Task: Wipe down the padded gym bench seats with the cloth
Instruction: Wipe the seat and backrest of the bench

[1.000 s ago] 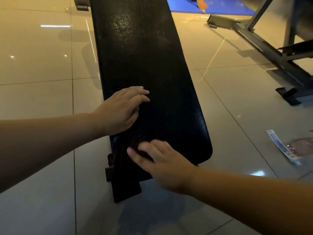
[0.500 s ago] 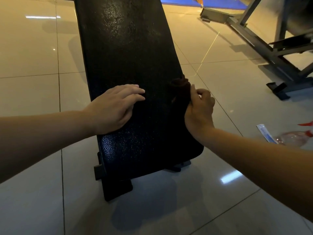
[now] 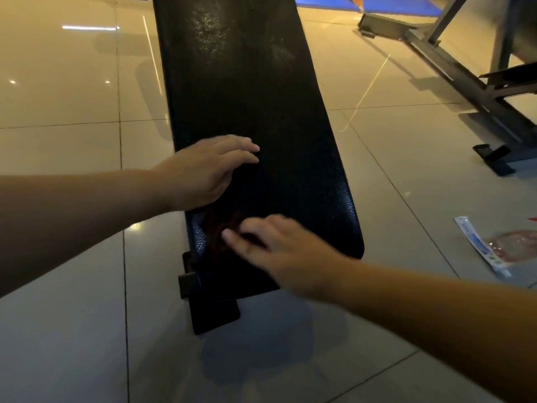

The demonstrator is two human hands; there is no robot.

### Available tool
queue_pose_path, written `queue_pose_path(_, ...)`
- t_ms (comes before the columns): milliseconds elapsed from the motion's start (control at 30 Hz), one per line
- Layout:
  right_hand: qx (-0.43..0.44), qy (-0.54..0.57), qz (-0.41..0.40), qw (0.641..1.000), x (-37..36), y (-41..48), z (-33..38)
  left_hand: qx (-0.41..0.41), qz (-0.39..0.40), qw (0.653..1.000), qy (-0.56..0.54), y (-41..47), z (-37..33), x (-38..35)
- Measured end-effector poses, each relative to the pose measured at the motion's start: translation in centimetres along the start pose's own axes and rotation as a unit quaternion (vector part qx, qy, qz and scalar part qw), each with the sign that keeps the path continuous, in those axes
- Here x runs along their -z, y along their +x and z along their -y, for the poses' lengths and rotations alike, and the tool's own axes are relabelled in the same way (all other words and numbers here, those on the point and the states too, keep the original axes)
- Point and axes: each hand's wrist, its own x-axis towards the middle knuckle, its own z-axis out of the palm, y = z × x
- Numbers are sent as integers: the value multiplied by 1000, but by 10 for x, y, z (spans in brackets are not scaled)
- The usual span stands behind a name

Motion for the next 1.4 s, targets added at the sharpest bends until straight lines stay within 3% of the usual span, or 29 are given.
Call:
queue_pose_path(133, -213, 37, -82, 973, 5, 10, -37, 39, -7, 999, 27, -14, 18, 17)
queue_pose_path(200, -228, 53, -87, 968, 4, 38, -20, 48, -3, 998, 42, -22, 23, 19)
queue_pose_path(367, -150, 43, -55, 986, -8, 78, 58, 48, 15, 998, 36, -32, 25, 19)
queue_pose_path(567, 29, 17, 8, 999, -22, 28, 81, 36, -6, 999, 41, -45, 23, 12)
queue_pose_path(733, 151, -77, -4, 985, -38, -24, 54, -30, 25, 998, 48, -41, 5, 4)
queue_pose_path(867, 136, -63, -82, 985, -44, -77, 3, -90, 70, 992, 54, -37, -16, -13)
queue_pose_path(967, 134, -106, -59, 983, -30, -119, -47, -112, 78, 988, 65, -30, -26, -25)
queue_pose_path(1067, 42, -115, -40, 992, -21, -147, -75, -116, 76, 988, 73, -26, -29, -32)
queue_pose_path(1167, -135, -42, -53, 989, -17, -134, -85, -126, 63, 986, 88, -22, -32, -35)
queue_pose_path(1300, -302, 107, -141, 937, -5, -65, -97, -131, 51, 985, 96, -18, -37, -37)
queue_pose_path(1400, -364, 116, -146, 912, 0, -35, -88, -146, 49, 984, 89, -17, -41, -36)
